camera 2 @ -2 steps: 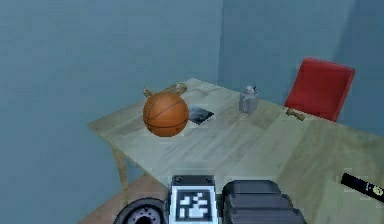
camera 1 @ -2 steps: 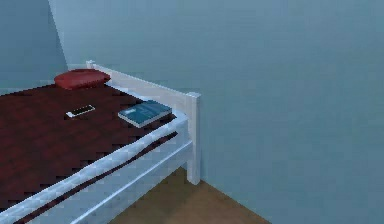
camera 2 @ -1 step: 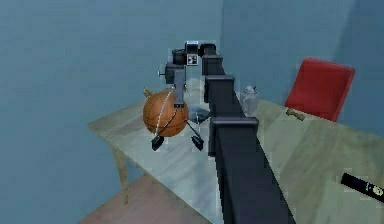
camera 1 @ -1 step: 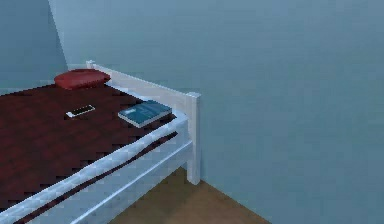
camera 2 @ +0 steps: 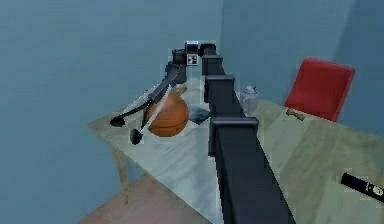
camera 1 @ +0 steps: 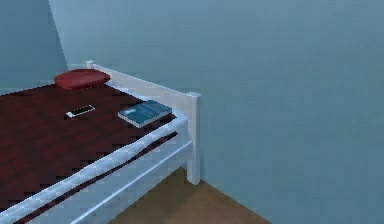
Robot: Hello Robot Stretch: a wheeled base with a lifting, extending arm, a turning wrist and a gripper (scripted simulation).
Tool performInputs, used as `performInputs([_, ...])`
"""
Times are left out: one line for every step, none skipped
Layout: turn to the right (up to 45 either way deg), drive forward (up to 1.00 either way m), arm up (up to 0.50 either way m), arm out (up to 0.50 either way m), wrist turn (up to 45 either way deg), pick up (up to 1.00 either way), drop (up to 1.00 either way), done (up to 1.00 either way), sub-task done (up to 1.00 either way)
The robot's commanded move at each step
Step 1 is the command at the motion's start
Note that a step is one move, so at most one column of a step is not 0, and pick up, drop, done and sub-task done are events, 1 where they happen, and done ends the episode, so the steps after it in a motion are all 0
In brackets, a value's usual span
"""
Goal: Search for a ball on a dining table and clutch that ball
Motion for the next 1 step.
performInputs([0.0,0.00,0.00,0.00,45.0,0.00,0.00,0.00,0.00])
